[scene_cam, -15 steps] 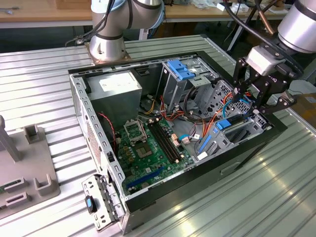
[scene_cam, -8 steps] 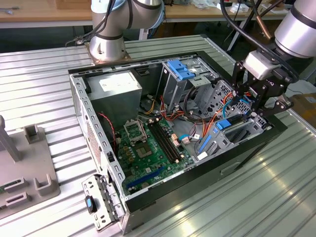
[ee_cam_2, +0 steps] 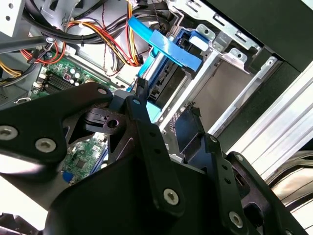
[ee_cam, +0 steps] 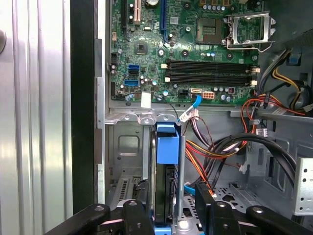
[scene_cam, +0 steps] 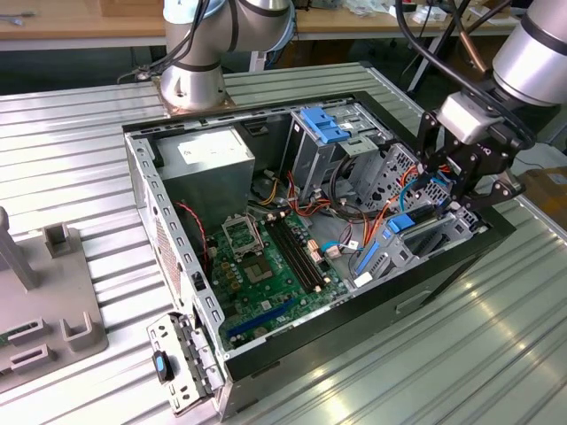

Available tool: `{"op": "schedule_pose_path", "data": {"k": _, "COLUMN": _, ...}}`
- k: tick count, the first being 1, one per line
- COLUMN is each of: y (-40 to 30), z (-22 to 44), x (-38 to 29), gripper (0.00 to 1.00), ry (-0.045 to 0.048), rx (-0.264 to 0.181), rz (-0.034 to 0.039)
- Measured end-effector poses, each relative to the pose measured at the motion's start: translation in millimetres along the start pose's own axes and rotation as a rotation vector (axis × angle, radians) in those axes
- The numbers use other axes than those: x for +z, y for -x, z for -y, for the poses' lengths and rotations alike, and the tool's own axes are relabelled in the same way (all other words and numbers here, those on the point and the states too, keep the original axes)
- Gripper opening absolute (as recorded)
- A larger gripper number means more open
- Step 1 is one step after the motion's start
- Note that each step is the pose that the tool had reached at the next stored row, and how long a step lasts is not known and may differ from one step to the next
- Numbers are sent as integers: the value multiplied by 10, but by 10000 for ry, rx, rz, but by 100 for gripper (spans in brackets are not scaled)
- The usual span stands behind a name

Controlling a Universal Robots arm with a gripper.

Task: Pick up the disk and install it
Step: 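Insert the first disk wire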

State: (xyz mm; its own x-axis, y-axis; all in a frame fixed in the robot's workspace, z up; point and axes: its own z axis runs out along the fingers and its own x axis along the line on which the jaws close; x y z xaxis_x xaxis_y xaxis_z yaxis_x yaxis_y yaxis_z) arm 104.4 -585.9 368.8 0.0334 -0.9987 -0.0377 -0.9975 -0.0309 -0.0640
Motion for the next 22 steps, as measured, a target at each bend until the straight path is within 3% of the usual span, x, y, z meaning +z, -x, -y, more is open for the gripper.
{"op": "schedule_pose_path", "data": {"k": 12, "y": 0, "z": 0, "x": 1, "gripper": 50, "ry": 0, "rx": -8, "rz": 1}}
{"op": "schedule_pose_path", "data": {"k": 16, "y": 2, "z": 4, "x": -62, "gripper": 50, "ry": 4, "rx": -104, "rz": 8}}
{"op": "schedule_pose_path", "data": {"k": 20, "y": 7, "z": 11, "x": -180, "gripper": 50, "ry": 15, "rx": -415, "rz": 28}}
{"op": "schedule_pose_path", "data": {"k": 22, "y": 7, "z": 12, "x": -186, "gripper": 50, "ry": 16, "rx": -442, "rz": 31}}
